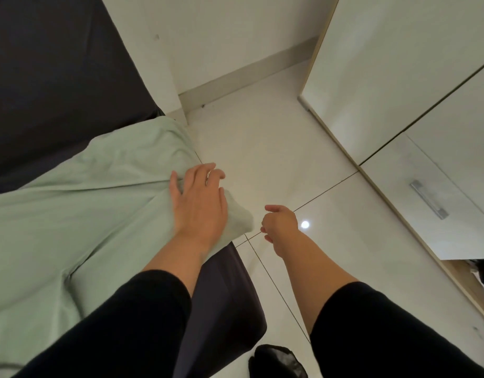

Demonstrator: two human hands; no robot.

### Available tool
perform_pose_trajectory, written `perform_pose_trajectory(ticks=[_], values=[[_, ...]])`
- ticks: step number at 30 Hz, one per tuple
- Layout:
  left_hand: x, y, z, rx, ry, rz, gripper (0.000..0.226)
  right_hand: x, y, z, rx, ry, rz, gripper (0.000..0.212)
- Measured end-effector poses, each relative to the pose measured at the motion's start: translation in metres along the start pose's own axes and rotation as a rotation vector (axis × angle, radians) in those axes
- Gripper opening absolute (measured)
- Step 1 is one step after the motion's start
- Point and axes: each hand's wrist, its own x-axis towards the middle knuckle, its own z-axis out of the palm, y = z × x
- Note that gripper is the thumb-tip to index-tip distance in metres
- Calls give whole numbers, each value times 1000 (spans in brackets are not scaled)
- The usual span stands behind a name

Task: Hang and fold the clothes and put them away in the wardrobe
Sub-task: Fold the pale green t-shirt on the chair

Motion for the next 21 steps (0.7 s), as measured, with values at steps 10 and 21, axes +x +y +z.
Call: perform_pose_trajectory(ticks=[10, 21], values=[[-112, -39, -18, 24, 30, -30, 31, -47, 4, 28, -299, -321, 149, 33], [-207, -85, -55, 280, 105, -259, 36, -77, -1, 26, 324, -16, 125, 11]])
